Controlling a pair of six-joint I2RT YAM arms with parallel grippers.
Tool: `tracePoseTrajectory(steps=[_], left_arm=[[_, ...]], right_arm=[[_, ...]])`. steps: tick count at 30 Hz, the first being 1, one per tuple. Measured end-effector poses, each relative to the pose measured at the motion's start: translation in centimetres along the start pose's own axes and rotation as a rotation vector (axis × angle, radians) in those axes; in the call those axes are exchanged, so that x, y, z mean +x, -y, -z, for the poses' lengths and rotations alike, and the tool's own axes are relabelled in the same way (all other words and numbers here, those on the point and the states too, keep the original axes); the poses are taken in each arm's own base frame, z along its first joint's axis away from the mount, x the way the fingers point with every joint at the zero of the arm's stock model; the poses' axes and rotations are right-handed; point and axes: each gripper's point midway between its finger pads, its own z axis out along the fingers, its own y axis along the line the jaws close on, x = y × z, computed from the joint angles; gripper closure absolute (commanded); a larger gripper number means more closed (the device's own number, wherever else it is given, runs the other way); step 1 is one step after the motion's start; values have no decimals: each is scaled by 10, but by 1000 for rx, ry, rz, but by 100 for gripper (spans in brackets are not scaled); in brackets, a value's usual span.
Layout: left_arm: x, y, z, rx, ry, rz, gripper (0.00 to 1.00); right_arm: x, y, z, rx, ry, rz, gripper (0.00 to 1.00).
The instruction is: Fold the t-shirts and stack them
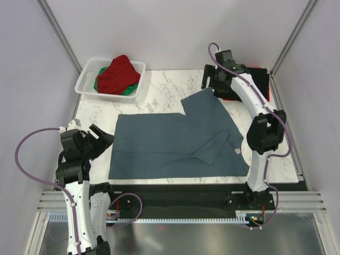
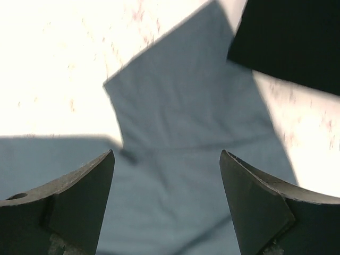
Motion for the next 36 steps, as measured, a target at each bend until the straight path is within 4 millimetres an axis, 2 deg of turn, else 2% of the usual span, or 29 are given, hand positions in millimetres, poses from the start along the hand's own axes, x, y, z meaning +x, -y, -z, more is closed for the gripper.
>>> tracePoseTrajectory(steps=[4,6,14,19,21,23,27,28,30,31,33,34,36], left_arm=[[-3,2,6,14,38,-8,23],[-4,1,8,12,53,-11,24],[-5,1,9,8,61,-14,24],[-5,0,9,5,62,-16,25],[-5,1,9,6,60,-18,25],[-4,1,9,7,60,-19,25],[-4,1,9,9,58,-20,25],[-4,1,9,9,59,-20,26],[-4,1,9,10,60,-20,26],[-4,1,10,11,62,-21,26],[-4,1,10,12,64,-21,26],[-4,1,10,12,65,-21,26],[-5,1,10,7,67,-21,26]], right_arm=[[-30,-5,-58,33,37,44,12],[-39,-5,-86,45,57,61,12],[-27,13,-179,106,75,97,12],[-24,32,-213,188,111,116,12],[-30,35,-218,207,139,122,13],[-35,36,-221,214,165,122,18],[-37,36,-225,213,179,123,40],[-38,36,-226,212,182,124,49],[-38,36,-229,209,191,124,60],[-39,35,-230,206,200,122,71],[-39,34,-230,198,213,119,84],[-38,33,-230,193,216,113,95],[-36,30,-228,185,218,108,100]])
